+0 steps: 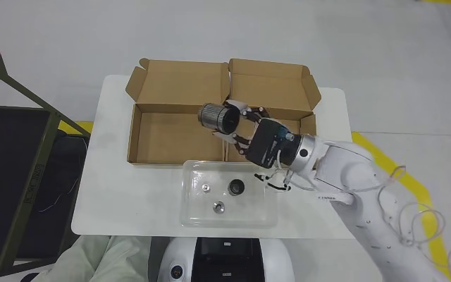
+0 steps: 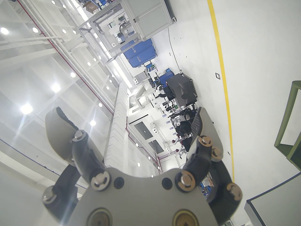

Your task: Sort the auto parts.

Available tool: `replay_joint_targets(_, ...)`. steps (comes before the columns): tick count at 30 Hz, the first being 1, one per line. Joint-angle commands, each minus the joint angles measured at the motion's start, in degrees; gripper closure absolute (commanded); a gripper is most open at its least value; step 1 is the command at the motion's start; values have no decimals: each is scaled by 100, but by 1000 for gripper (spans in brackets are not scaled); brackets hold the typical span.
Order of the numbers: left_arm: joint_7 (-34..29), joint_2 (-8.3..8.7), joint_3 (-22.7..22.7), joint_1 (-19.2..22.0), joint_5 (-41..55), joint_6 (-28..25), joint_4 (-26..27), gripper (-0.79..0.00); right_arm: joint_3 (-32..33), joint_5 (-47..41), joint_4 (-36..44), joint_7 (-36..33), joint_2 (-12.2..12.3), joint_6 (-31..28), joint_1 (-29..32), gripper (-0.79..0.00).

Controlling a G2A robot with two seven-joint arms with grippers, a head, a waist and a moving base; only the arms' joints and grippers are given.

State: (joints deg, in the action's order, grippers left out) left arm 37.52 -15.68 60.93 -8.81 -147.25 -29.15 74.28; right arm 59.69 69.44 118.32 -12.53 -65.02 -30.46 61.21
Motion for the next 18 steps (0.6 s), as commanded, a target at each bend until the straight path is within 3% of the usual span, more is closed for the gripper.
replay_joint_targets(1,0,0,0,0,0,0,0,-785,70,63,92,84,5,6,31,0)
replay_joint_targets(18,0,0,0,0,0,0,0,-785,156,517,774,451,11,-60,318,0)
